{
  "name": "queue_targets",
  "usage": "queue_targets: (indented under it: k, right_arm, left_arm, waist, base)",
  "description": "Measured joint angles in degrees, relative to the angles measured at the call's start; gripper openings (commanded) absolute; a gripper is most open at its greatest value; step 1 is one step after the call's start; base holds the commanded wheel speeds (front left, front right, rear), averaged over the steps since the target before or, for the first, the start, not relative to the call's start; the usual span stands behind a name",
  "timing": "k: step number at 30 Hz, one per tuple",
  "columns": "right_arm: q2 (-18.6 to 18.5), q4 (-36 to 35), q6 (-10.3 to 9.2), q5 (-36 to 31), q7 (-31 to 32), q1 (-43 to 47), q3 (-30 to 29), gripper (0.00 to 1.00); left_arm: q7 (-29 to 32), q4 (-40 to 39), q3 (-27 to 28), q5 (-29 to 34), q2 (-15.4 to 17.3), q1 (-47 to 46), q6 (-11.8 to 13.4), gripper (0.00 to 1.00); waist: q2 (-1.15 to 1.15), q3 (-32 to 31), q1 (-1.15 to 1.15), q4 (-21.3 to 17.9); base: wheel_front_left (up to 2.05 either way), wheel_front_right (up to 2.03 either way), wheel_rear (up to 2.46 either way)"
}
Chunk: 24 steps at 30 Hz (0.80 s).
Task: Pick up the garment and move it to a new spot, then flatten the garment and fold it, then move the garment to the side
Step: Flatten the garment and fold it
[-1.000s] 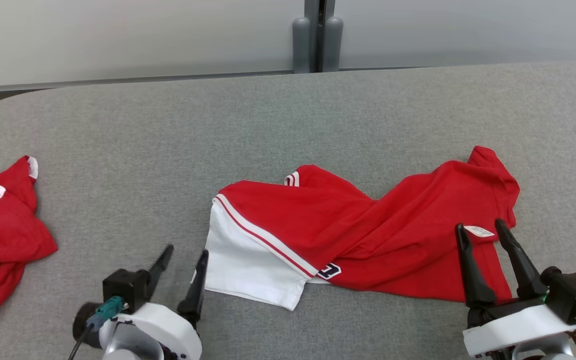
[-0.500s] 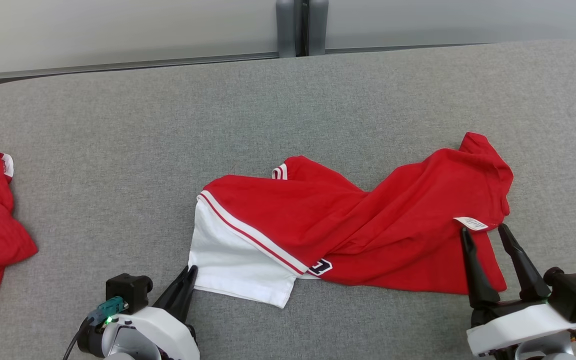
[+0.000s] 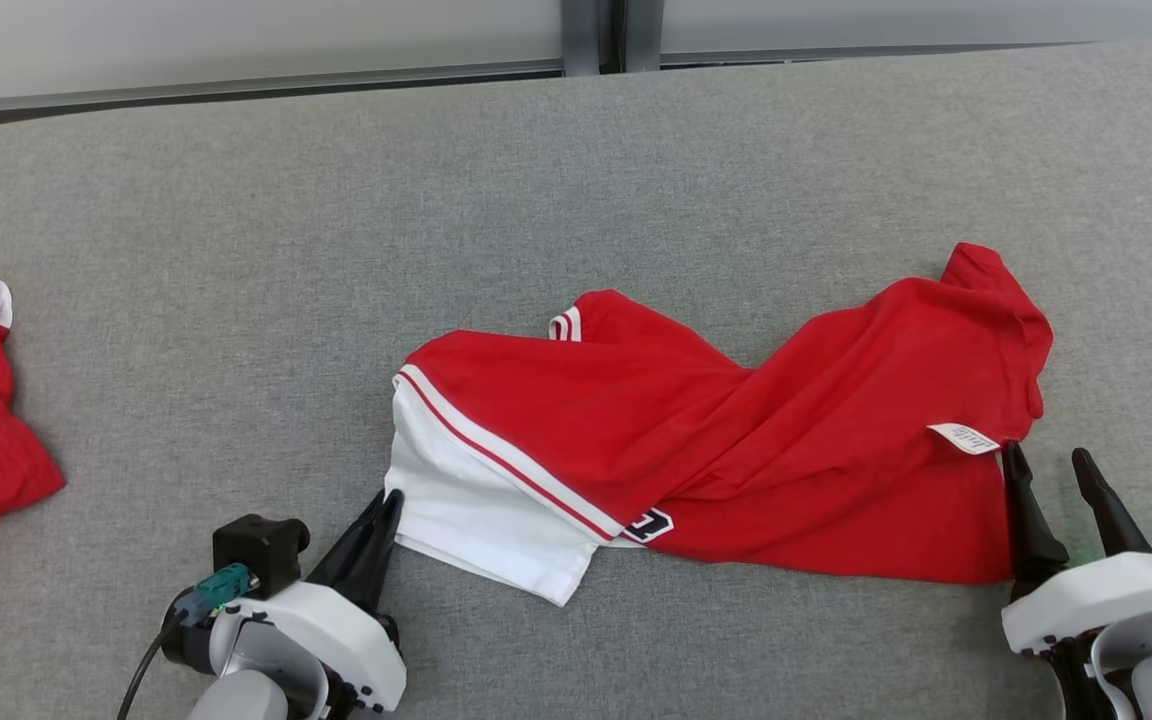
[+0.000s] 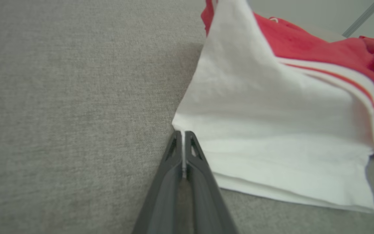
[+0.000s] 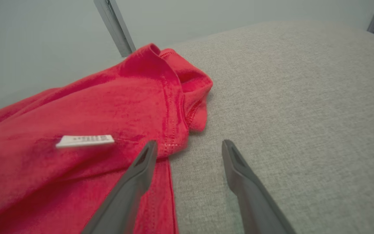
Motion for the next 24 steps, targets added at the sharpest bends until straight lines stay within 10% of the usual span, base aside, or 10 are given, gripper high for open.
queue_targets:
  k: [4,6,8,9,24]
  right_arm:
    - [-0.87,4.13,0.00,1.63,-0.09,-2.81,2.10,1.00]
    - [-1.35,5.49,0.00,2.65,-0.16,-3.77,3.39,0.55]
    - [-1.87,6.61,0.00,3.76,-0.44,-4.68,4.42,0.32]
    - [-2.05,7.13,0.00,4.28,-0.66,-5.09,4.93,0.00]
    - [-5.98,1.59,0.05,6.82,-4.54,-3.64,6.57,0.00]
  left_arm:
    - [-0.47,0.40,-0.60,-0.05,-0.07,-1.10,-0.01,0.00]
    - [-0.90,0.54,-0.76,-0.09,-0.08,-1.41,-0.07,0.00]
    - [-1.26,0.76,-0.93,-0.15,-0.08,-1.89,-0.07,0.00]
    - [-1.47,0.83,-1.00,-0.18,-0.09,-1.97,-0.07,0.00]
    - [-6.38,-1.08,1.13,-0.22,1.86,-1.90,1.40,0.00]
  waist:
    - [0.00,0.79,0.00,0.54]
    - [0.00,1.18,0.00,0.71]
    - [0.00,1.47,0.00,0.85]
    - [0.00,1.56,0.00,0.90]
    - [0.00,0.43,0.00,0.36]
  base:
    - [0.00,0.00,0.00]
    - [0.00,0.00,0.00]
    - [0.00,0.00,0.00]
    - [0.00,0.00,0.00]
    - [0.00,0.00,0.00]
